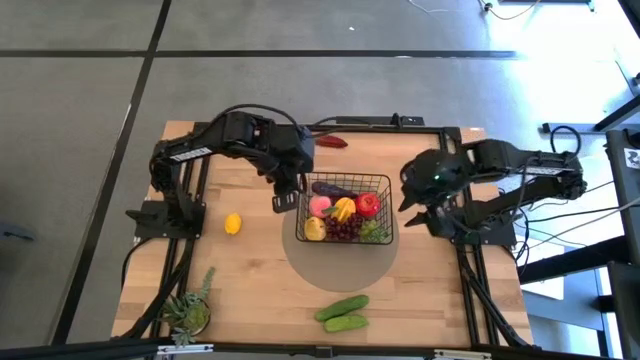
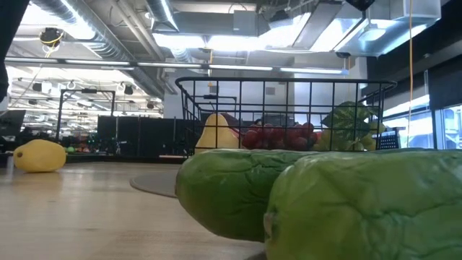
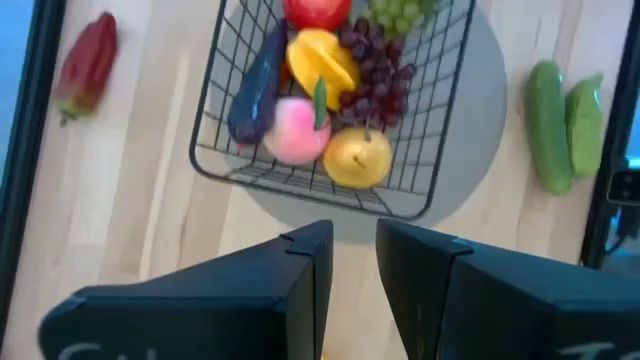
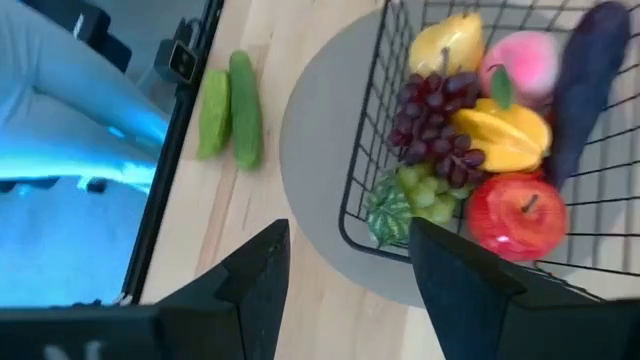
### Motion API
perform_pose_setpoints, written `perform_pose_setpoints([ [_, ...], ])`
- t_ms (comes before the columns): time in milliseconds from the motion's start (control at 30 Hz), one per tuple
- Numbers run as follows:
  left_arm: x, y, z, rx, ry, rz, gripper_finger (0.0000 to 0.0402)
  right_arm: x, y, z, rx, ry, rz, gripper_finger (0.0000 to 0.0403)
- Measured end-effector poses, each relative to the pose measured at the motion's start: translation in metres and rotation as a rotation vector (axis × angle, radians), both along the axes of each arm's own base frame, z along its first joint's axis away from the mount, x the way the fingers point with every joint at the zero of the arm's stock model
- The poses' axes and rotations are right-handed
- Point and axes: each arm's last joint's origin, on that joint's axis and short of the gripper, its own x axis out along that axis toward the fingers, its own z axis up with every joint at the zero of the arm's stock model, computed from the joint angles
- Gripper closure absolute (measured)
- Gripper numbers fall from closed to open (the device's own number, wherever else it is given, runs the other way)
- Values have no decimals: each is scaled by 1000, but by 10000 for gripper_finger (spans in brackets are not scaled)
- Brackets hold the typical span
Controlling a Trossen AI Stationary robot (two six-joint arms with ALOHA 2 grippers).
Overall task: Build produce basket
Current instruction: Put the red grapes into the black wire basket
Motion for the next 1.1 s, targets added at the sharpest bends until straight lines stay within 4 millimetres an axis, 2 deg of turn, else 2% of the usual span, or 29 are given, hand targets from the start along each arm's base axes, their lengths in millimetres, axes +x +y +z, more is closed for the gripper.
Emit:
perform_pose_setpoints([
  [133,-15,-10,12,-7,-34,-29,332,16,11,-10,-2,40,42,204],
  [333,-23,-17,9,-19,-18,-33,332,37,30,-28,-13,111,111,204],
  [633,-22,-25,7,9,-5,-109,332,63,60,-59,1,244,188,204],
  [967,-22,-28,6,50,-1,-192,332,93,94,-97,35,339,136,204],
  [1100,-22,-28,6,64,-1,-226,332,103,101,-107,41,331,137,204],
])
